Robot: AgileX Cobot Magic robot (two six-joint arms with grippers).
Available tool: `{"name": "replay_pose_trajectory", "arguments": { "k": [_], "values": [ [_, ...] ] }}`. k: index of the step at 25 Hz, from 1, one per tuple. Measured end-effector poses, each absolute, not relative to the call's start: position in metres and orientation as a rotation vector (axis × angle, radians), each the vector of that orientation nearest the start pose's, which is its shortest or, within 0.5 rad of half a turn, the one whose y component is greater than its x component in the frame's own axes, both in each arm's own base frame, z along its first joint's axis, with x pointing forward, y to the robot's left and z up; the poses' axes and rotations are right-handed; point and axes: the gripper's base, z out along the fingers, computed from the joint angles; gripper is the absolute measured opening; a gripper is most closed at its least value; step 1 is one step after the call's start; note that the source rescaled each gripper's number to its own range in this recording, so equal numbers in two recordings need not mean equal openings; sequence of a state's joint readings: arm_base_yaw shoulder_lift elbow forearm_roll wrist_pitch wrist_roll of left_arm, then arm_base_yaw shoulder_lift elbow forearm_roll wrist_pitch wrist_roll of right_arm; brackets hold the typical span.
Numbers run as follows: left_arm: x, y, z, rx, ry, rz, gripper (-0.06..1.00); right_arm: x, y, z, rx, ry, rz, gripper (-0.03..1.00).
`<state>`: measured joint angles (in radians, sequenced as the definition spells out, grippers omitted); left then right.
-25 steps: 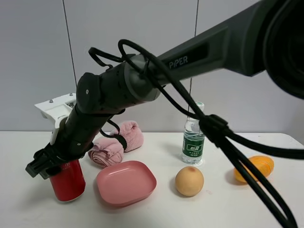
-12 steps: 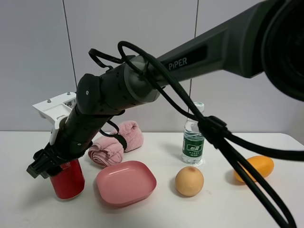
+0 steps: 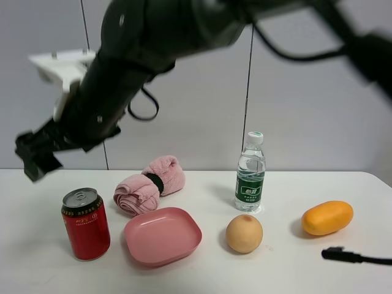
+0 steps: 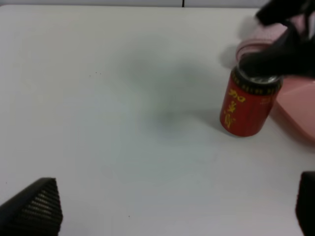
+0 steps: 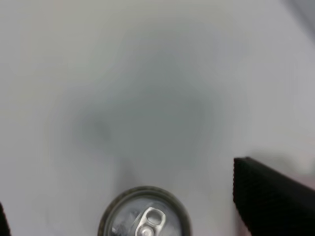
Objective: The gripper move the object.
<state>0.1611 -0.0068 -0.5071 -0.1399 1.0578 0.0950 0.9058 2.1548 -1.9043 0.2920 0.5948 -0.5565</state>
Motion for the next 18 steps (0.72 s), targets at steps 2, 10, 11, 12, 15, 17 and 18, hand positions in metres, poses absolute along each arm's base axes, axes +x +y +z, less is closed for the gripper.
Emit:
{"name": "replay_pose_trajectory", "arguments": {
  "k": [2, 10, 11, 12, 15, 17, 18],
  "values": [
    [-0.005, -0.012, 0.28, -0.059, 2.019, -0.005, 1.0, 0.289, 0.392, 0.307, -1.387, 1.796, 0.485, 0.72],
    [-0.005, -0.012, 0.28, -0.059, 2.019, -0.005, 1.0, 0.236, 0.314, 0.449, -1.326, 1.552, 0.367, 0.72],
    [-0.005, -0.012, 0.28, -0.059, 2.019, -0.005, 1.0, 0.23, 0.304, 0.46, -1.316, 1.539, 0.339, 0.72],
    [-0.005, -0.012, 0.28, -0.059, 2.019, -0.005, 1.0, 0.224, 0.293, 0.471, -1.294, 1.525, 0.31, 0.72],
    [-0.005, -0.012, 0.28, -0.059, 2.019, -0.005, 1.0, 0.209, 0.26, 0.488, -1.232, 1.532, 0.211, 0.72],
    [-0.005, -0.012, 0.28, -0.059, 2.019, -0.005, 1.0, 0.201, 0.239, 0.49, -1.186, 1.552, 0.146, 0.72],
    [-0.005, -0.012, 0.28, -0.059, 2.019, -0.005, 1.0, 0.199, 0.231, 0.486, -1.168, 1.576, 0.117, 0.72]
  ]
}}
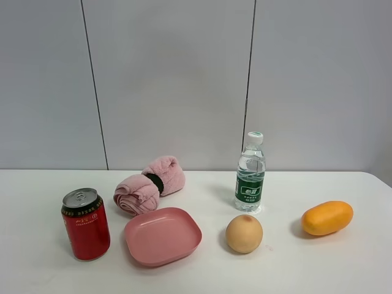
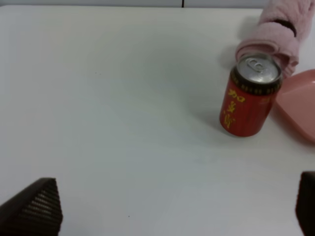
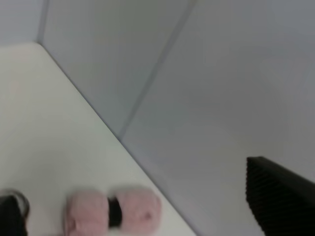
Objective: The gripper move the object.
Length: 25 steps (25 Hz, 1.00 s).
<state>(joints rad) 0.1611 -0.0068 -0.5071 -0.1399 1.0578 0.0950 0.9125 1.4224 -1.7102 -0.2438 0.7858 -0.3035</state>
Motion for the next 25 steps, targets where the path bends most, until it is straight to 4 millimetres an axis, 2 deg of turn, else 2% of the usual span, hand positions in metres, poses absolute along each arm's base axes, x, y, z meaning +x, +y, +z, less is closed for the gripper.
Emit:
{"name": "replay_pose_trajectory", "arguments": {
  "k": [2, 8, 12, 15, 18, 21, 25],
  "values": [
    [-0.005, -0.012, 0.28, -0.059, 2.019, -0.005, 1.0, 0.19, 0.213, 0.477, -1.134, 1.622, 0.083, 0.72],
    [-0.005, -0.012, 0.28, -0.059, 2.019, -0.005, 1.0, 0.16, 0.167, 0.422, -1.08, 1.812, 0.067, 0.72],
    [-0.005, -0.012, 0.28, -0.059, 2.019, -0.005, 1.0, 0.138, 0.133, 0.395, -1.027, 1.889, 0.089, 0.72],
    [-0.005, -0.012, 0.28, -0.059, 2.019, -0.005, 1.0, 0.138, 0.103, 0.38, -0.891, 1.983, 0.07, 0.72],
    [-0.005, -0.012, 0.28, -0.059, 2.019, -0.005, 1.0, 0.143, 0.068, 0.367, -0.683, 2.093, -0.019, 0.72],
    [-0.005, -0.012, 0.28, -0.059, 2.019, -0.005, 1.0, 0.139, 0.037, 0.359, -0.477, 2.162, -0.085, 0.72],
    [-0.005, -0.012, 0.28, -0.059, 2.019, -0.005, 1.0, 0.124, 0.014, 0.349, -0.273, 2.194, -0.096, 0.72]
  ]
}}
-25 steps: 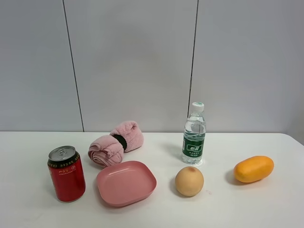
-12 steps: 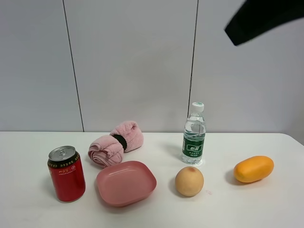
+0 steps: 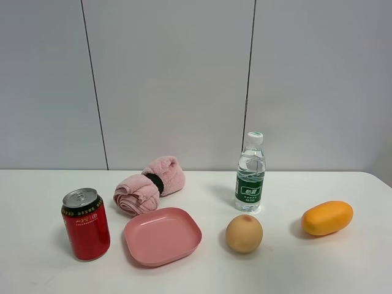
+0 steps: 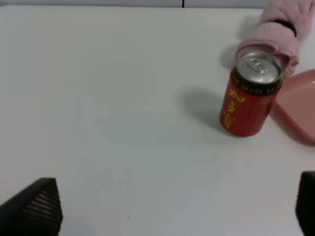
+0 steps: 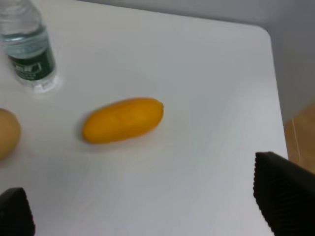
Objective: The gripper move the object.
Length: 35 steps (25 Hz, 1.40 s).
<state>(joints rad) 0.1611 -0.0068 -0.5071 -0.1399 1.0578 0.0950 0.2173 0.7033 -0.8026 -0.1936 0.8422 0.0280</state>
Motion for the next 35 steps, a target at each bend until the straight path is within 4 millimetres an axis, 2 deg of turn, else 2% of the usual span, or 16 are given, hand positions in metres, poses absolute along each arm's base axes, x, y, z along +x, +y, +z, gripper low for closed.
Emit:
{"name": "replay_pose_trajectory", "arguments": {
  "k": [6, 14, 18, 30, 35],
  "values": [
    [-0.005, -0.012, 0.28, -0.059, 2.019, -0.005, 1.0, 0.082, 0.004, 0.325, -0.112, 2.198, -0.007, 0.72],
    [-0.005, -0.012, 0.28, -0.059, 2.019, -0.005, 1.0, 0.035, 0.001, 0.285, -0.086, 2.224, 0.031, 0.72],
    [-0.005, -0.012, 0.28, -0.059, 2.019, -0.005, 1.0, 0.024, 0.0, 0.278, -0.083, 2.208, 0.041, 0.72],
    [-0.005, -0.012, 0.28, -0.059, 2.019, -0.005, 1.0, -0.003, -0.003, 0.278, -0.045, 2.048, 0.054, 0.72],
    [-0.005, -0.012, 0.28, -0.059, 2.019, -0.005, 1.0, -0.004, -0.006, 0.278, 0.033, 2.035, 0.027, 0.72]
  ]
}}
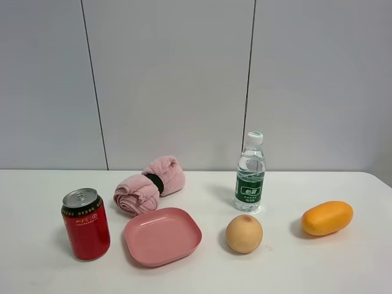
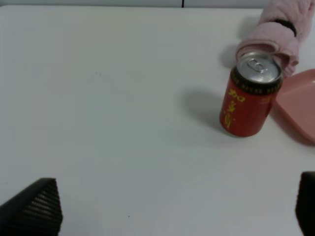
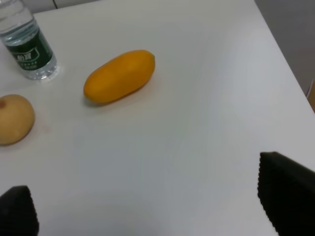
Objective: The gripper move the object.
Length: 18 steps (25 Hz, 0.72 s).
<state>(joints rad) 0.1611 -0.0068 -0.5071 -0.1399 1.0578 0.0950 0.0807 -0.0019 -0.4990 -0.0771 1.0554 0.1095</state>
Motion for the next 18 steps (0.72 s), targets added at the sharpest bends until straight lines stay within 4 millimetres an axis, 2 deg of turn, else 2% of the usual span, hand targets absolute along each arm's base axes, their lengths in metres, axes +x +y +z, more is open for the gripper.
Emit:
{"name": "replay_pose_trajectory", "arguments": {
  "k": [7, 18],
  "values": [
    [-0.0052, -0.0121, 0.2801, -0.059, 2.019, -0.005, 1.0, -0.0052, -0.0059, 0.2776, 0.149, 2.03, -0.044, 0.72],
    [-0.0052, -0.0121, 0.2801, -0.059, 2.019, -0.005, 1.0, -0.0052, -0.0059, 0.2776, 0.152, 2.03, -0.046, 0.72]
  ]
}}
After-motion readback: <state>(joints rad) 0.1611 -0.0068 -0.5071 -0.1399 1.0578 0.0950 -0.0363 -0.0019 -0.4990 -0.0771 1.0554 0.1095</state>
